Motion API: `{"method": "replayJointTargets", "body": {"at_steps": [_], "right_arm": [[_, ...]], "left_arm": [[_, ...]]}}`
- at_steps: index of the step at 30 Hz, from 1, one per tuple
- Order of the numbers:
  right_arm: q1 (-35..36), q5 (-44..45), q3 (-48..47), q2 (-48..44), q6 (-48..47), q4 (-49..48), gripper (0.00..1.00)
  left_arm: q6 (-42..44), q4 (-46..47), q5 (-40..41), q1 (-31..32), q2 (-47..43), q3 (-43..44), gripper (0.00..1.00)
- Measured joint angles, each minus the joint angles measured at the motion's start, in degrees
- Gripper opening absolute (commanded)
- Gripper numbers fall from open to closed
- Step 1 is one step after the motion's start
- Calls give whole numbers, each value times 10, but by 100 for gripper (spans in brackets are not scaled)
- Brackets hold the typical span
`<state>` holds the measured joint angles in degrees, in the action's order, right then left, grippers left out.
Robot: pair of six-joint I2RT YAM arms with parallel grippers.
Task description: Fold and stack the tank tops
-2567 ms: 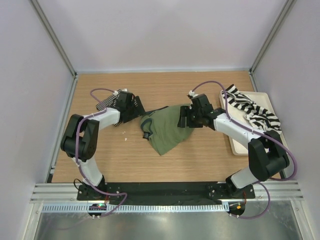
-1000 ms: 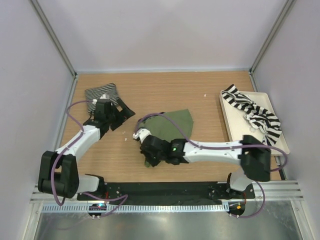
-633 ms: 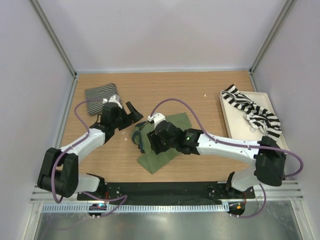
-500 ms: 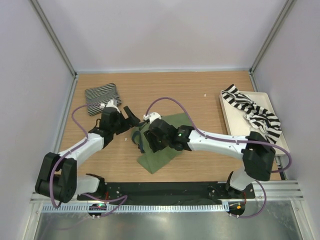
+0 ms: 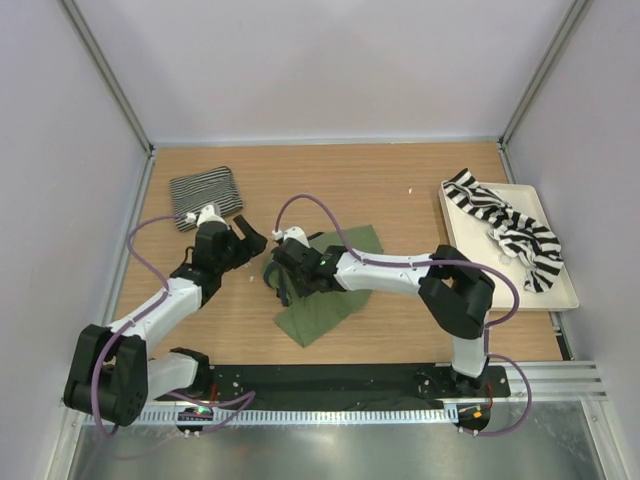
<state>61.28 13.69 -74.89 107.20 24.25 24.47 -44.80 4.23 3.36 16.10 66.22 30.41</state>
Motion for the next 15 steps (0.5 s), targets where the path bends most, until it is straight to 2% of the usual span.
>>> {"method": "replayJointTargets", "body": {"at_steps": [2,8,11,15], "right_arm": [[-3,10,0,11,7,3,2],[-33,22,52,-30,34,-9,1],[-62,32,122,-123,52,-21,1],[-132,49,244,-323,100,-56,1]], "left_arm": [[0,-2,-4,0,10,1,82],[1,-1,-37,0,45,16,81],[2,2,-54,0,57,18,81],[3,8,-74,0,62,18,81]]}}
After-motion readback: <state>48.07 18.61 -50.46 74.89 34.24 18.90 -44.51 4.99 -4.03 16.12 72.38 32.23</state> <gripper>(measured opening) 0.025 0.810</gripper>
